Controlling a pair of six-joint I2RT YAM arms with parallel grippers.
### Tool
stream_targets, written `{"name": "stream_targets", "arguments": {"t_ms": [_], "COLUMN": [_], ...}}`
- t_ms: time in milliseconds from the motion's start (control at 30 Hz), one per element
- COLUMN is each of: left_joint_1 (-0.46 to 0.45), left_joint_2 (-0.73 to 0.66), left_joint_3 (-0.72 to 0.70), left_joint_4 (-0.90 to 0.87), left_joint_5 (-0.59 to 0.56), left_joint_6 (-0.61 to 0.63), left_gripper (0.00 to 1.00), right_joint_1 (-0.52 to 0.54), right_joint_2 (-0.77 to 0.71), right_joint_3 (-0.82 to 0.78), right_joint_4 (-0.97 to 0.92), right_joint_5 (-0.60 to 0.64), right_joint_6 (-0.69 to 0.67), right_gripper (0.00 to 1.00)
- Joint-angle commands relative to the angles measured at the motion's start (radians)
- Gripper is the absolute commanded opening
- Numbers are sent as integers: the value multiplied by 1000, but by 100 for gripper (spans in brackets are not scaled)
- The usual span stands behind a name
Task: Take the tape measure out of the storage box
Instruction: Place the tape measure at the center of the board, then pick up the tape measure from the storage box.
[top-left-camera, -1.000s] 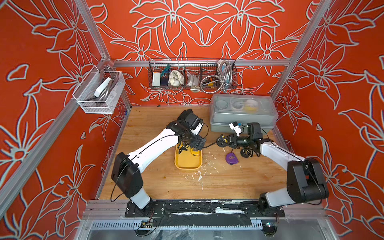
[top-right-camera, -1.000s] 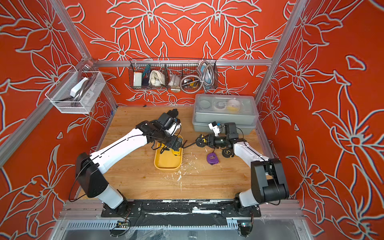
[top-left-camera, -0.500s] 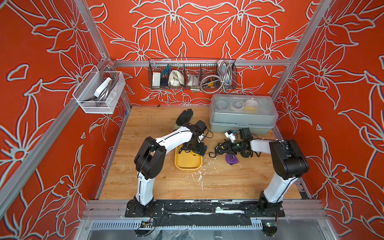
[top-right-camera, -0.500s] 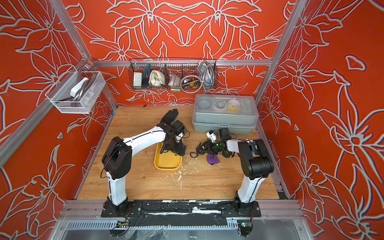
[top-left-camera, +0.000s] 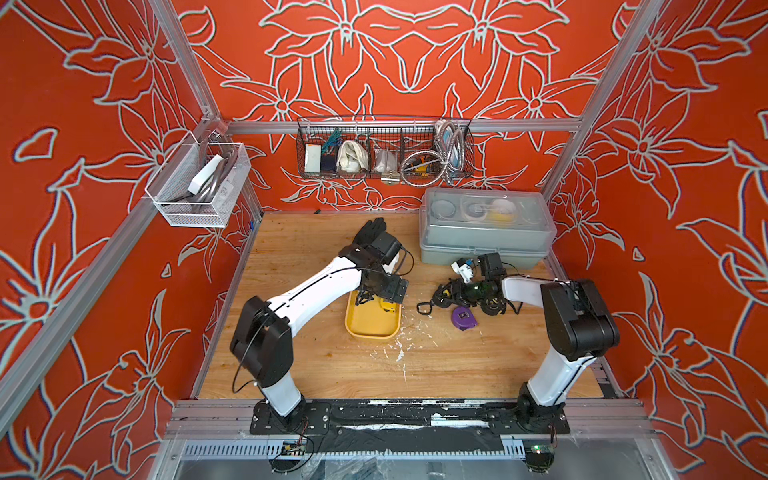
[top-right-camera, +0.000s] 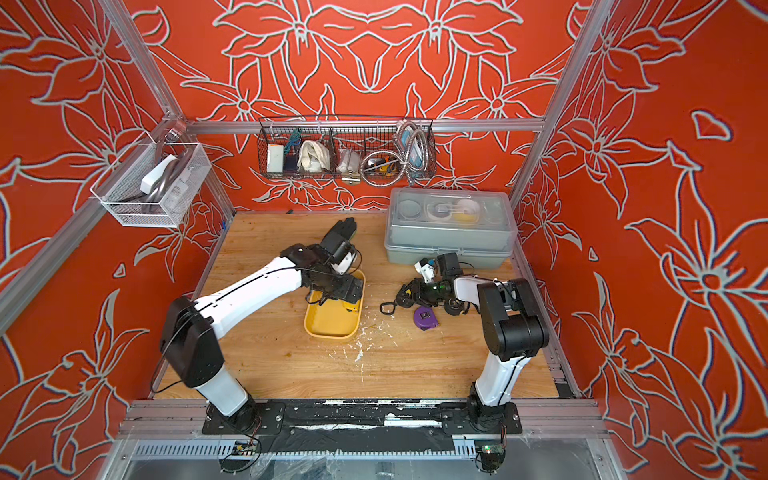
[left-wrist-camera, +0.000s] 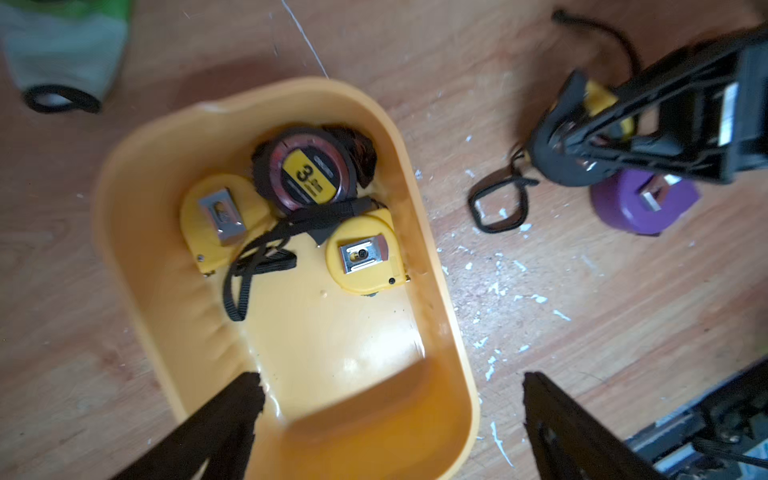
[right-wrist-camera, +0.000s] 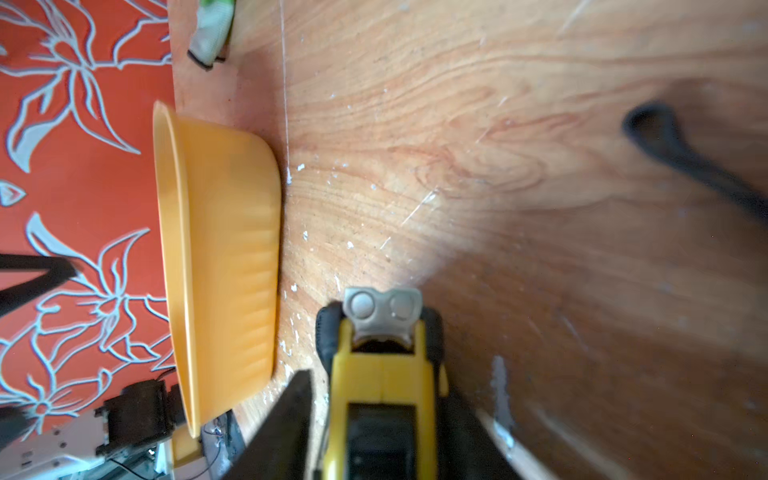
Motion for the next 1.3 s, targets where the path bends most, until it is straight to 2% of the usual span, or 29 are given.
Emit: {"name": "stream_targets", "arguments": {"t_ms": [0, 67, 133, 167, 233, 667, 900, 1033, 1167, 1267], "left_joint_1": [35, 50, 53, 54, 54, 54, 49, 46, 51, 58], "left_joint_2": [46, 90, 130, 140, 154, 278, 344, 375, 316, 233], "left_joint_3": [-16, -19, -29, -38, -55, -35, -22, -12, -73, -147], "left_joint_4": [-36, -51, -48, -32, 3, 49, 71, 65, 56, 60], "left_joint_5": [-27, -20, -14, -7, 19, 141, 105, 38, -38, -79], "left_joint_6": [24, 35, 48, 53, 58, 29, -42, -86, -125, -152], "left_gripper": [99, 99, 99, 99, 99, 99, 99, 99, 87, 82], "right_joint_1": [1, 1, 1, 0, 0, 30, 36, 43, 54, 60], "right_joint_2": [-21, -20, -30, -43, -94, -352, -394, -401, -403, -403], "right_joint_3": [30, 44, 63, 67, 67, 41, -11, -21, -22, -26], "right_joint_4": [-50, -61, -86, -97, -105, -191, -178, -173, -177, -175], "right_joint_5": [34, 38, 67, 87, 130, 172, 179, 178, 170, 164], "right_joint_6": [-42, -49, -56, -60, -64, -92, -78, -71, -73, -71], "right_gripper": [65, 77, 98, 100, 100, 100, 100, 100, 100, 100]}}
